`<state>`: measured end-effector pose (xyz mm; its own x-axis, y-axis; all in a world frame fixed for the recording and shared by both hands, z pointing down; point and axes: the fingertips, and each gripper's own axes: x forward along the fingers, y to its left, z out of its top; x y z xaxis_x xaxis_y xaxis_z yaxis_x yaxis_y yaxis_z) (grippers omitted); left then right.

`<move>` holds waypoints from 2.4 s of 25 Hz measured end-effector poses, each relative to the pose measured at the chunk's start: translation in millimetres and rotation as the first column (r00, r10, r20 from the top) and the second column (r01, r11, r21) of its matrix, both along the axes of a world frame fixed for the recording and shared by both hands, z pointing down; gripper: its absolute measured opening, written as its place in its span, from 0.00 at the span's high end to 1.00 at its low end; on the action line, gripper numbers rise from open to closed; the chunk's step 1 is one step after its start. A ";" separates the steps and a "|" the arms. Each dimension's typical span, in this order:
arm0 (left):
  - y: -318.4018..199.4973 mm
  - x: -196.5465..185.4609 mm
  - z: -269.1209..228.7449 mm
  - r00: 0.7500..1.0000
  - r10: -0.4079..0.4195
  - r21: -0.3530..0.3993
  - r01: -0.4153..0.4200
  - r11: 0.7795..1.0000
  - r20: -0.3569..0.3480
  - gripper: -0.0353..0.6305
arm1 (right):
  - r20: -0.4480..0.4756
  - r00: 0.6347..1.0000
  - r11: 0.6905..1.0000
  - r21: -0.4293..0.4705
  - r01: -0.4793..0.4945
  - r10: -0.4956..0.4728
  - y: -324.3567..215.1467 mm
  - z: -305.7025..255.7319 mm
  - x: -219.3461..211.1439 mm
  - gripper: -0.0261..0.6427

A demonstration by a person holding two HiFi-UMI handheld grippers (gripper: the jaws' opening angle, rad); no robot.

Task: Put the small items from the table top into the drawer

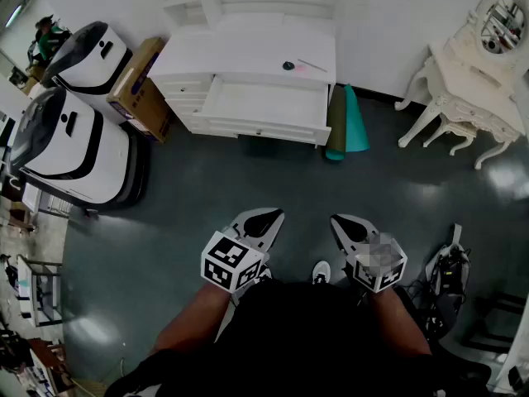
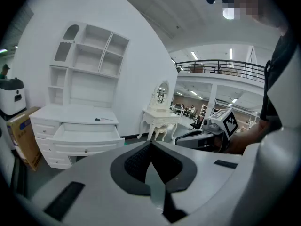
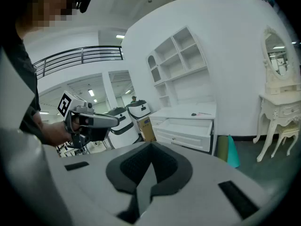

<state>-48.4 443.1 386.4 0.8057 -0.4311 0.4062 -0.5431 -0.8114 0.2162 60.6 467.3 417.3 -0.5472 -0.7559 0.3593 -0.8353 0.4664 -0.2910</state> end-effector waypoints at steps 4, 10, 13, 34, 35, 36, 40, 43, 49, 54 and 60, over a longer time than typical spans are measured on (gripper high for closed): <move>1.0 -1.4 -1.5 1.000 0.000 0.001 0.000 1.000 -0.001 0.94 | -0.001 1.000 1.000 -0.001 0.003 -0.003 1.1 -0.2 -2.7 0.92; 5.6 -4.4 0.1 1.000 -0.003 -0.005 0.003 1.000 -0.008 0.94 | -0.002 1.000 1.000 -0.003 0.005 -0.005 5.9 1.8 -7.7 0.92; 6.9 -5.8 -1.9 1.000 -0.004 -0.003 0.004 1.000 -0.013 0.94 | -0.006 1.000 1.000 -0.001 0.012 -0.012 6.5 0.0 -10.8 0.92; 14.9 -18.8 18.9 0.999 0.033 -0.081 -0.033 0.996 -0.008 0.94 | 0.056 0.997 0.994 0.097 -0.050 0.045 1.0 -17.8 -32.2 0.92; 14.6 -21.6 18.0 0.999 0.036 -0.077 -0.036 0.996 -0.011 0.94 | 0.055 0.997 0.994 0.093 -0.053 0.048 1.3 -16.9 -35.1 0.92; 13.6 -24.7 17.1 0.999 0.037 -0.073 -0.038 0.997 -0.013 0.94 | 0.052 0.997 0.994 0.089 -0.057 0.052 1.2 -16.0 -38.1 0.92; 6.8 -40.7 13.7 0.999 0.035 -0.061 -0.036 0.998 -0.021 0.94 | 0.012 0.997 0.994 0.076 -0.076 0.075 -1.0 -12.2 -50.4 0.92; 2.6 -53.2 16.1 0.999 0.036 -0.064 -0.037 0.997 -0.022 0.94 | -0.006 0.995 0.993 0.074 -0.097 0.098 -3.7 -10.8 -59.2 0.92; 1.7 -72.4 19.8 0.998 0.061 -0.069 -0.063 0.996 -0.032 0.94 | -0.041 0.994 0.991 0.091 -0.102 0.106 -2.0 -12.0 -83.3 0.92; -1.5 -90.0 14.7 0.996 0.086 -0.053 -0.088 0.995 -0.039 0.94 | -0.066 0.991 0.988 0.112 -0.110 0.118 0.7 -17.8 -103.7 0.92; 0.6 -99.5 16.4 0.993 0.112 -0.049 -0.113 0.992 -0.033 0.94 | -0.046 0.988 0.986 0.084 -0.144 0.148 9.1 -13.4 -108.8 0.92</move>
